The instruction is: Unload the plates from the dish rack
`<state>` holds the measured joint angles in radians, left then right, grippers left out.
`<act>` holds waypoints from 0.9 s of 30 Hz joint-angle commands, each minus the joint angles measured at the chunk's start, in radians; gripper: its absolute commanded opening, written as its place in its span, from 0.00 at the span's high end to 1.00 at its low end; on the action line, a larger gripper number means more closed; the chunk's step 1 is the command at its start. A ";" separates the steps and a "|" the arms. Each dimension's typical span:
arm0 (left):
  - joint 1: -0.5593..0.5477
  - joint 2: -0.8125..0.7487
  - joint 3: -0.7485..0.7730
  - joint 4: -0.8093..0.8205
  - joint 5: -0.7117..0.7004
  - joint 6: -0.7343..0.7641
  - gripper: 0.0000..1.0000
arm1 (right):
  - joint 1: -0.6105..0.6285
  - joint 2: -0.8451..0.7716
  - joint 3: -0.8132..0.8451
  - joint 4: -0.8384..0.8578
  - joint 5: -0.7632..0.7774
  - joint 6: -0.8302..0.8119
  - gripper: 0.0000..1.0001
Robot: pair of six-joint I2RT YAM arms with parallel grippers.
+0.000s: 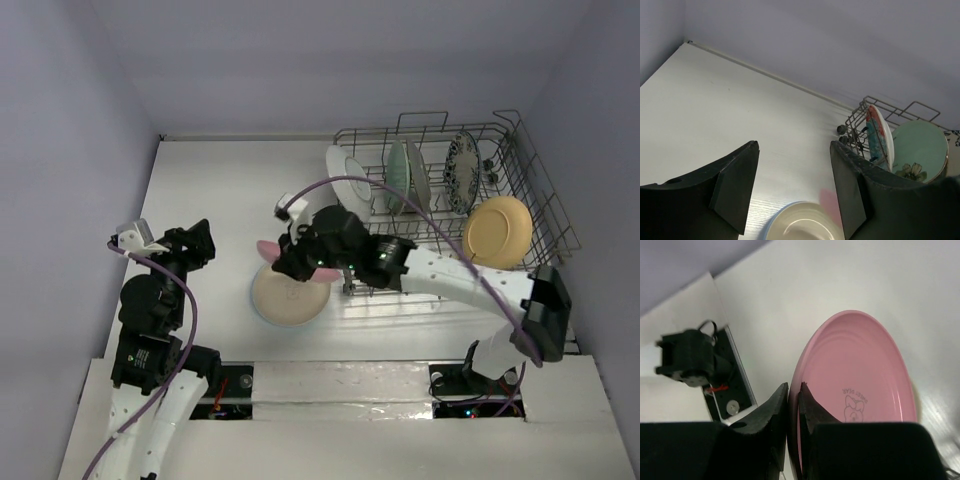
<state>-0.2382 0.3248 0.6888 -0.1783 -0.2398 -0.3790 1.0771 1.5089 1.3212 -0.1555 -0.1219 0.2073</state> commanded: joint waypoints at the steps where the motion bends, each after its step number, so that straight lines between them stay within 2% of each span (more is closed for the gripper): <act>1: 0.007 -0.006 0.032 0.019 -0.044 -0.012 0.44 | 0.046 0.043 0.046 0.040 0.111 -0.068 1.00; 8: 0.007 -0.010 0.031 0.020 -0.024 -0.011 0.42 | 0.152 0.209 0.036 0.076 0.312 -0.117 1.00; 11: 0.007 -0.012 0.031 0.023 -0.018 -0.012 0.42 | 0.191 0.269 0.047 0.062 0.370 -0.123 0.89; 14: 0.007 -0.012 0.029 0.026 -0.012 -0.012 0.42 | 0.224 0.286 0.044 0.063 0.404 -0.112 0.75; 15: 0.007 -0.012 0.029 0.026 -0.012 -0.011 0.42 | 0.224 0.281 0.041 0.065 0.398 -0.106 0.59; 17: 0.007 -0.012 0.029 0.026 -0.010 -0.011 0.42 | 0.233 0.248 0.032 0.066 0.392 -0.091 0.45; 18: 0.007 -0.012 0.029 0.026 -0.010 -0.011 0.42 | 0.233 0.231 0.027 0.065 0.410 -0.082 0.33; 21: 0.007 -0.013 0.028 0.028 -0.009 -0.011 0.42 | 0.233 0.142 0.006 0.051 0.471 -0.065 0.17; 23: 0.007 -0.013 0.028 0.030 -0.004 -0.012 0.42 | 0.233 0.053 -0.017 0.040 0.522 -0.045 0.20; 25: 0.007 -0.016 0.028 0.030 -0.003 -0.012 0.42 | 0.186 -0.022 -0.046 0.037 0.617 0.019 0.52; 26: 0.007 -0.016 0.026 0.030 -0.001 -0.011 0.42 | 0.155 -0.115 -0.094 0.037 0.646 0.053 0.68; 27: 0.007 -0.016 0.026 0.030 0.000 -0.011 0.42 | 0.117 -0.169 -0.124 0.037 0.689 0.085 0.96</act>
<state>-0.2382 0.3202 0.6888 -0.1844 -0.2527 -0.3843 1.2785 1.5227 1.2545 -0.1463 0.3885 0.1802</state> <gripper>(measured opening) 0.578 0.228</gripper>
